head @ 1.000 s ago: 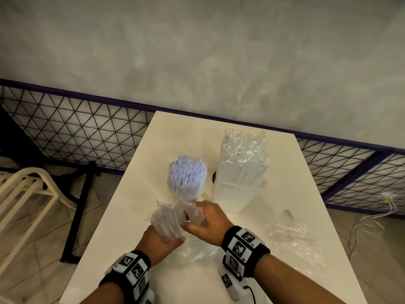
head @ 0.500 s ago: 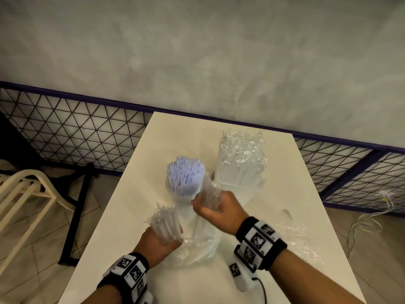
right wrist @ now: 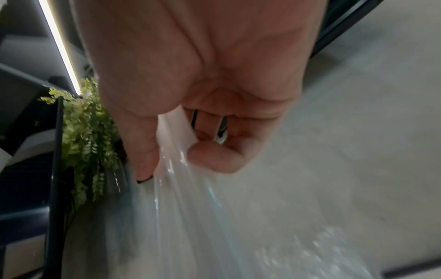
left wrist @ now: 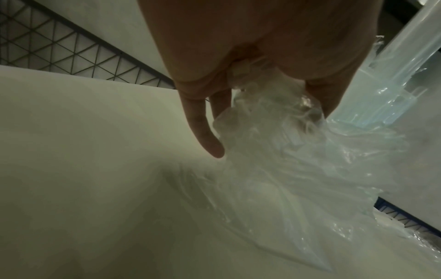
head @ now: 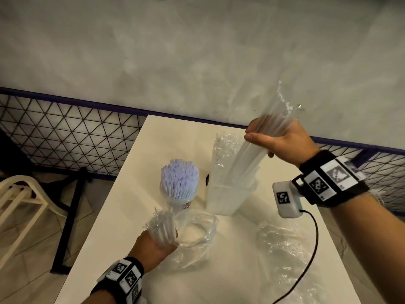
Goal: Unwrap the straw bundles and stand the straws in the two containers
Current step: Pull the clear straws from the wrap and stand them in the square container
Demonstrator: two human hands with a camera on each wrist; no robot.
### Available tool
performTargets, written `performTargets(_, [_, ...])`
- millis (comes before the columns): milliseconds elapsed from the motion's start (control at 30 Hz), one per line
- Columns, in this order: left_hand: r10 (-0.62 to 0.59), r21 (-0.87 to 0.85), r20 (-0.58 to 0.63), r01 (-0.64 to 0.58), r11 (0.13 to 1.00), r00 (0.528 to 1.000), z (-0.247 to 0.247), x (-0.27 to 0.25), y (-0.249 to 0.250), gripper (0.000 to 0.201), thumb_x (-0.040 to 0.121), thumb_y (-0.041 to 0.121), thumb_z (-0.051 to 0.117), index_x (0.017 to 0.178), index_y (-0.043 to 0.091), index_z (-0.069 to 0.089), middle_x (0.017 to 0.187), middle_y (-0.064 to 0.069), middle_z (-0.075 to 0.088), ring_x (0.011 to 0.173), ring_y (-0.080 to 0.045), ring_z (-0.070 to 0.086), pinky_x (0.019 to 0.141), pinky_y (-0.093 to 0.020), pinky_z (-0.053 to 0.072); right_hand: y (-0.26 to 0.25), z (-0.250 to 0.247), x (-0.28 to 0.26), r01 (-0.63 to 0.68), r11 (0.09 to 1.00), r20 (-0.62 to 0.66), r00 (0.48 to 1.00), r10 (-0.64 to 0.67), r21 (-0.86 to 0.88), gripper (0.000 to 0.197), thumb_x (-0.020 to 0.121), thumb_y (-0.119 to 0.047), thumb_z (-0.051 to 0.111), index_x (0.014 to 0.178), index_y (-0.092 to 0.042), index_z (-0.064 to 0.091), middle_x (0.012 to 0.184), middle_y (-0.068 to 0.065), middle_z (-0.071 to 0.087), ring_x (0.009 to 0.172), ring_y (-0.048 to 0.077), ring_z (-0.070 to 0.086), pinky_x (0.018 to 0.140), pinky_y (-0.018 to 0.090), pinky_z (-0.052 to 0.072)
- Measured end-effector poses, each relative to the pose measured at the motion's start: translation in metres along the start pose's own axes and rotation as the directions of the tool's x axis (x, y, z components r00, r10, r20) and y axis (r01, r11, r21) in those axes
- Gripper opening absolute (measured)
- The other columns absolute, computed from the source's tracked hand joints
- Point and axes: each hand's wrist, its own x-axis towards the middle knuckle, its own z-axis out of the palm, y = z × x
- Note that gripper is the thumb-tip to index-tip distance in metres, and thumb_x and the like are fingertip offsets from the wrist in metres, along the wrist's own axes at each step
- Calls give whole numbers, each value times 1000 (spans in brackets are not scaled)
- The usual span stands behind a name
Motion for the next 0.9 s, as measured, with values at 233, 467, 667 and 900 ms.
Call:
performTargets(233, [-4, 19, 24, 3, 1000, 1000, 1, 3, -5, 59, 60, 75, 72, 89, 25, 65, 80, 2, 70, 77, -11, 69, 76, -39, 58, 70, 59, -17, -72, 937, 79, 991, 105, -341, 61, 63, -70, 72, 106, -28, 69, 117, -7, 64, 110, 13, 53, 96, 46, 46])
performTargets(467, [-11, 10, 26, 11, 1000, 1000, 0, 1, 0, 56, 59, 71, 74, 93, 27, 67, 86, 4, 73, 82, -8, 70, 79, -37, 57, 60, 40, -23, -17, 951, 176, 982, 75, -309, 111, 34, -77, 79, 133, -44, 40, 146, -18, 26, 132, 11, 24, 108, 48, 27])
performTargets(667, [-14, 92, 34, 11, 996, 999, 1, 4, -2, 70, 54, 87, 62, 87, 25, 65, 79, 5, 71, 73, -6, 69, 71, -36, 57, 15, 28, -8, 215, 907, 8, 974, -227, -361, 71, 85, -63, 53, 145, -28, 36, 158, -8, 28, 145, 12, 25, 115, 40, 22])
performTargets(900, [-40, 49, 16, 40, 998, 999, 0, 2, 0, 73, 51, 84, 67, 89, 22, 66, 80, 2, 71, 76, -10, 70, 73, -37, 58, 67, 93, -18, 290, 732, 288, 948, -133, -616, 64, 102, -47, 15, 141, -8, 49, 146, 11, 50, 136, 30, 46, 111, 42, 36])
